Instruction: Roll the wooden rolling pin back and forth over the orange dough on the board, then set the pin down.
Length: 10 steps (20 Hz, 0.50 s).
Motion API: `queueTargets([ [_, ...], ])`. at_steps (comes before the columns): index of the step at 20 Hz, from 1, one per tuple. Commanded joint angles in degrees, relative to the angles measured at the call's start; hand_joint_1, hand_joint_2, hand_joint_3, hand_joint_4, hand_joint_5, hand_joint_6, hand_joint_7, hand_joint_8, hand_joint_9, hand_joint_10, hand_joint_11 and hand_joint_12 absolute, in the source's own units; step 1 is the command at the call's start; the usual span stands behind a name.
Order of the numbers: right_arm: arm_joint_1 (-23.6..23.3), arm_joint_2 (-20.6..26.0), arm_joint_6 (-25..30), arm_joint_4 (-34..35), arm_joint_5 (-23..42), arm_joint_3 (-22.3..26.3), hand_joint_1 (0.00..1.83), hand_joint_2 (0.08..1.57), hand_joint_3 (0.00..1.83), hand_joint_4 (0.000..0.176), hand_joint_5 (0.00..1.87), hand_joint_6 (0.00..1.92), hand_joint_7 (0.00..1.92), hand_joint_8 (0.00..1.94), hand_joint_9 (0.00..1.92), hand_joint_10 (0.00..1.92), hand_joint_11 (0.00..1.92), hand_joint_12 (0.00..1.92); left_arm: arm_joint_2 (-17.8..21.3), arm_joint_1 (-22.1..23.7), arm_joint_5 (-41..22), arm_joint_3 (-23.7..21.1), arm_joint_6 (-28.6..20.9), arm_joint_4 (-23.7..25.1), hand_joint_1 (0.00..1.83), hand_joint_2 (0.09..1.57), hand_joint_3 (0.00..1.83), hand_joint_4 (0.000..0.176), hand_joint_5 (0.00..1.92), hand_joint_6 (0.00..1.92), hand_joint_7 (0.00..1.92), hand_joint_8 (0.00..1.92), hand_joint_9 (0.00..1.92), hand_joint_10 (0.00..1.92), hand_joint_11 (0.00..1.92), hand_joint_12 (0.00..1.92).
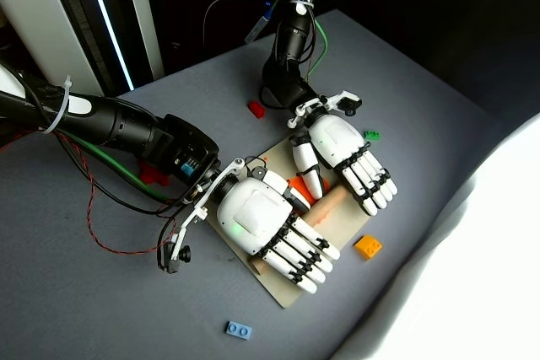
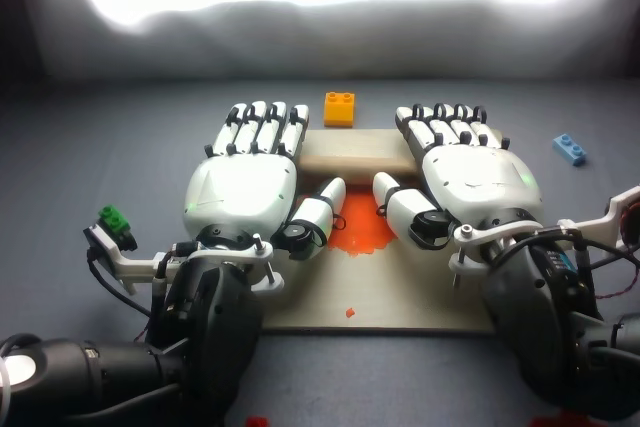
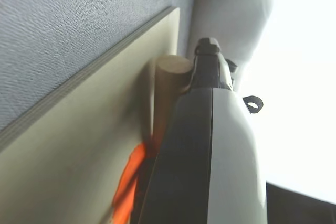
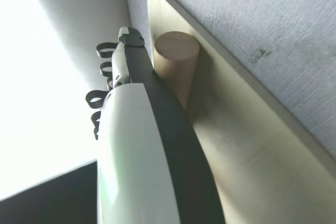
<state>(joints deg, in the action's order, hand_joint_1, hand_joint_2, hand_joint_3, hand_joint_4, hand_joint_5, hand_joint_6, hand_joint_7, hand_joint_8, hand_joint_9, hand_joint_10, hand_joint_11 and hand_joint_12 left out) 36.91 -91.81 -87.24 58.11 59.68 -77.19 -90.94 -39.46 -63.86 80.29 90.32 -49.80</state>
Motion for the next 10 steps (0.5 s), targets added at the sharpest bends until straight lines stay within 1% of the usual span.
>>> queueTargets([
  [1,-0.5,0.2,0.2,-2.7,4.1,-0.3,0.00,1.57,0.07,0.000,0.06,0.00,0.05,0.00,0.00,0.00,0.00,0.00,-0.1,0.5,-4.5,0.6,0.4,2.5,0.00,1.51,0.00,0.000,0.03,0.00,0.02,0.00,0.00,0.00,0.00,0.00],
  [4,-0.5,0.2,0.3,-2.7,3.8,-0.7,0.00,1.57,0.07,0.000,0.04,0.00,0.03,0.00,0.00,0.00,0.00,0.00,-0.3,0.6,-4.4,1.0,0.2,2.5,0.00,1.51,0.00,0.000,0.04,0.00,0.02,0.00,0.00,0.00,0.00,0.00],
  [10,-1.0,0.1,0.9,-2.7,2.7,-2.3,0.00,1.57,0.07,0.000,0.06,0.01,0.06,0.01,0.00,0.00,0.00,0.00,-0.7,0.9,-4.0,2.0,0.2,2.6,0.00,1.51,0.00,0.000,0.04,0.00,0.01,0.00,0.00,0.00,0.00,0.00],
])
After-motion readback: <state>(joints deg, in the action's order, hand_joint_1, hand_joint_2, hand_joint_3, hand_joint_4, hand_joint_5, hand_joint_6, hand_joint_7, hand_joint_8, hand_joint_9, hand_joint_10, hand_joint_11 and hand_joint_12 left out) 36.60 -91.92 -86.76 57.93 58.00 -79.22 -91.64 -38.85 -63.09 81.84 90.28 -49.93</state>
